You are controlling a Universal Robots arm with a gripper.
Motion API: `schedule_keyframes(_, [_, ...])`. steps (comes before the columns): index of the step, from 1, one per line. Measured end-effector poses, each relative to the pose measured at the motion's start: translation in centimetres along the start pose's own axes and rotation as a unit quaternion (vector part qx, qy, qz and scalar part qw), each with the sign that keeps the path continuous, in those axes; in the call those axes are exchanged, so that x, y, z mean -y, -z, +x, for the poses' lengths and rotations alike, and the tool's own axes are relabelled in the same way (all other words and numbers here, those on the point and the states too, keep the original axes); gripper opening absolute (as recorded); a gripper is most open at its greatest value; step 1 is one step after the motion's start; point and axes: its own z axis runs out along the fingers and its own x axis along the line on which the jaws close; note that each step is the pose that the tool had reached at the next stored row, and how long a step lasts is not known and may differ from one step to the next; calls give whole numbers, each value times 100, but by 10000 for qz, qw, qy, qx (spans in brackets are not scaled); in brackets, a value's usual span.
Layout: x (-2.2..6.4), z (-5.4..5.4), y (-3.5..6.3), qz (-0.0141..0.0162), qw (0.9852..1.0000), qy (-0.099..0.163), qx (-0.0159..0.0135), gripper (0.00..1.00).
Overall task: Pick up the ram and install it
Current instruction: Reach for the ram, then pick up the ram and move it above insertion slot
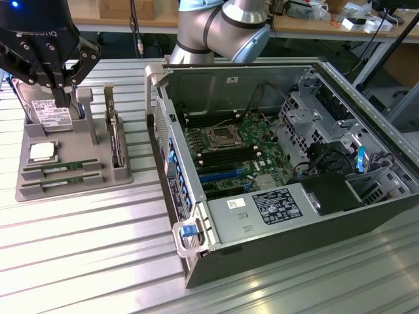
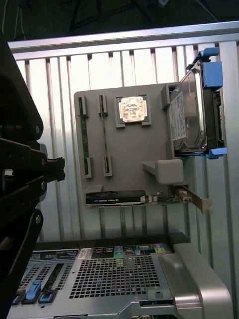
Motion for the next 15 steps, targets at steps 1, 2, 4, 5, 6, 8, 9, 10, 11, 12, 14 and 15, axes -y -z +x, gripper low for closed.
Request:
schedule_keyframes(1, [0, 0, 0, 0, 10000, 0, 0, 10])
schedule_keyframes(2, [0, 1, 0, 0, 10000, -1, 0, 10])
schedule_keyframes(4, [0, 2, 0, 0, 10000, -1, 0, 10])
schedule_keyframes(5, [0, 2, 0, 0, 10000, -1, 0, 10])
schedule_keyframes(6, [0, 2, 0, 0, 10000, -1, 0, 10])
schedule_keyframes(8, [0, 2, 0, 0, 10000, -1, 0, 10])
schedule_keyframes(9, [0, 1, 0, 0, 10000, -1, 0, 10])
schedule_keyframes(10, [0, 2, 0, -1, 10000, 13, 0, 10])
schedule_keyframes(11, [0, 2, 0, -1, 10000, 44, -2, 10])
schedule_keyframes(12, [0, 2, 0, -2, 10000, 93, -4, 10])
schedule_keyframes(14, [0, 2, 0, -6, 9997, 238, -10, 10])
schedule_keyframes(15, [0, 2, 0, -9, 9993, 364, -16, 10])
